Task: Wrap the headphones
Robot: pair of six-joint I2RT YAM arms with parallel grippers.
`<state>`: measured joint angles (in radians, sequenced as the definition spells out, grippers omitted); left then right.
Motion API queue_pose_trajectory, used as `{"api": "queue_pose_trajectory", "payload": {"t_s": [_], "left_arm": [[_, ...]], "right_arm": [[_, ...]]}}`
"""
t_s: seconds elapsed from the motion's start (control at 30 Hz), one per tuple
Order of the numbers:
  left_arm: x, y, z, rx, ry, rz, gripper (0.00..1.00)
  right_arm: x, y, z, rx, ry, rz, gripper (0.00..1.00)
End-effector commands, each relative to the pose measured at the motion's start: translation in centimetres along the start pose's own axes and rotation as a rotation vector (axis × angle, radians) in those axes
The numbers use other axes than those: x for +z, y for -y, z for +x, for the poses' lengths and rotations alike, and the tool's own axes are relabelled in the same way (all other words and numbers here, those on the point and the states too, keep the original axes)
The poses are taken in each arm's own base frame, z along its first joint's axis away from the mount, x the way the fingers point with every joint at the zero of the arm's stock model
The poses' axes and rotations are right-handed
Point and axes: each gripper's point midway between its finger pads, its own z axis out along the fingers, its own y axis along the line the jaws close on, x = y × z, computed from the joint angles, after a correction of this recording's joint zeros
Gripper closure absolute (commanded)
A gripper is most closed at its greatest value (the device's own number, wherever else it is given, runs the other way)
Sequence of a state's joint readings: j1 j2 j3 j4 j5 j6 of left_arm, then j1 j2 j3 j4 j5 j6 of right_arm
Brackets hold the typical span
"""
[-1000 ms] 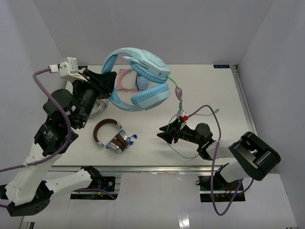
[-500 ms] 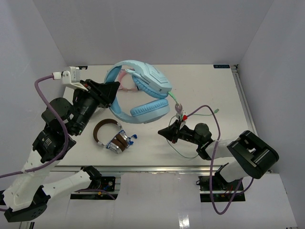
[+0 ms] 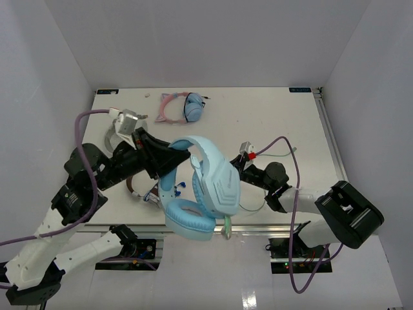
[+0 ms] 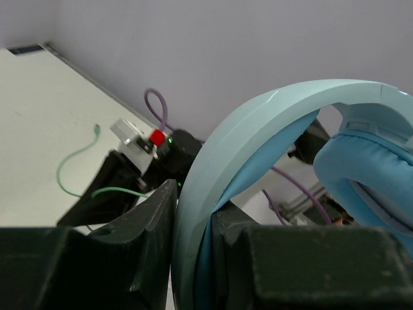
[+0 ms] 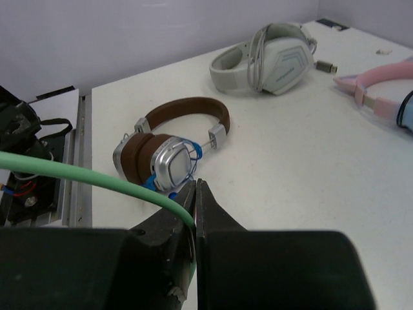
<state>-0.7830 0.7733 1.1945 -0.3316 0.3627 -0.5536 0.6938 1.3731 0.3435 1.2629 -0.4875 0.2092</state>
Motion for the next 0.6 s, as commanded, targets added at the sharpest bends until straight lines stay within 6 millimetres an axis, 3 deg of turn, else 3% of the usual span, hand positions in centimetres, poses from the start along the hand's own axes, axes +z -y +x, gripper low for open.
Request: {"api": "queue_pose_trajectory", "payload": {"t_s": [0.0,0.03,0.07,0.13,0.2,0.3,0.37,0.43,0.57], "left_arm": [[0.2,2.0,3.7,0.008,-0.158,0.190,1.00],[0.2,1.1,4.5,0.018,-0.177,0.161,1.00],[0.3,0.8,4.5,0.020,-0.174,0.148,1.00],[0.8,-1.4,6.2,0.037,-0.217,0.076,1.00],[1.2,-3.5,8.0,0.045,-0.272,0.013,1.00],[2.0,-7.4,10.4,0.058,-0.349,-0.126,1.00],[2.0,-10.3,11.3,0.093,-0.372,-0.247,1.00],[2.0,-12.5,12.4,0.116,-0.414,-0.328,1.00],[1.7,-15.3,13.7,0.149,-0.485,-0.439,1.00]], "right_arm": [[1.6,2.2,-4.6,-0.147,0.047,0.045,0.92],[2.0,2.8,-5.5,-0.162,0.038,0.065,0.92],[1.9,3.2,-4.4,-0.137,-0.007,0.080,0.92],[2.5,4.7,-5.1,-0.169,-0.076,0.111,0.92],[3.6,5.9,-7.7,-0.213,-0.093,0.138,0.92],[4.1,7.1,-9.4,-0.219,-0.162,0.175,0.92],[3.7,7.9,-8.5,-0.190,-0.262,0.194,0.92],[3.5,8.7,-8.8,-0.189,-0.316,0.228,0.92],[3.4,9.7,-9.5,-0.170,-0.395,0.269,0.92]]}}
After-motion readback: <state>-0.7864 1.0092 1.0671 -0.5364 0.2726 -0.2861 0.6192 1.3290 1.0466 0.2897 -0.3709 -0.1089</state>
